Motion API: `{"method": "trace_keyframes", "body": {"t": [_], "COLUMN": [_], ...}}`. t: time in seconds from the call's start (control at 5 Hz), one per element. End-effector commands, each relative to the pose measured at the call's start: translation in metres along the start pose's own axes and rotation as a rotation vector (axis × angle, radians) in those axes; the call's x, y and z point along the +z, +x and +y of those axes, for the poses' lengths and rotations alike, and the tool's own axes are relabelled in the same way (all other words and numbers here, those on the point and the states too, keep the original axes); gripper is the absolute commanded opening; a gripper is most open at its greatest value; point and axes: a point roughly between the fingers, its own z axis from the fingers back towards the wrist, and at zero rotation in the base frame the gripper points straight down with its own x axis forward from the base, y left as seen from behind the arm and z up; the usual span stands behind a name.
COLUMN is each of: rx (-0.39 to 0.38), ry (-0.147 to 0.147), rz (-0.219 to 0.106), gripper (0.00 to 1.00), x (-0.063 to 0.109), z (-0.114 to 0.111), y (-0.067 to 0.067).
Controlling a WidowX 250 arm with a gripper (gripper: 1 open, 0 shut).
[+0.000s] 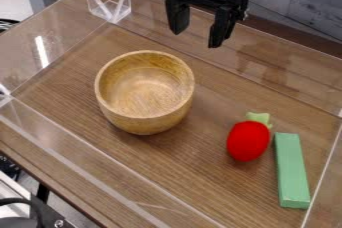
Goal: Move the red fruit to the left
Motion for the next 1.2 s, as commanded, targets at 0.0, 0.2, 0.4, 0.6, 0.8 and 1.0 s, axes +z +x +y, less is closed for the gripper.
{"method": "trace_keyframes", "body": {"t": [0.0, 0.2, 0.4, 0.6, 0.8, 1.0], "rx": [0.075, 0.096, 0.105, 0.060, 0.006, 0.017], "ry": [-0.011, -0.024, -0.037, -0.049, -0.052, -0.047], "rz": [0.027, 0.029, 0.009, -0.014, -0.058, -0.099], "gripper": [1.00, 1.00, 1.00, 1.00, 1.00, 1.00], "x": [-0.012, -0.031, -0.045, -0.046, -0.049, -0.051], "z": [0.007, -0.025, -0.065, -0.091, -0.097, -0.098], "y": [-0.011, -0.020, -0.025, -0.030, -0.031, -0.024]}}
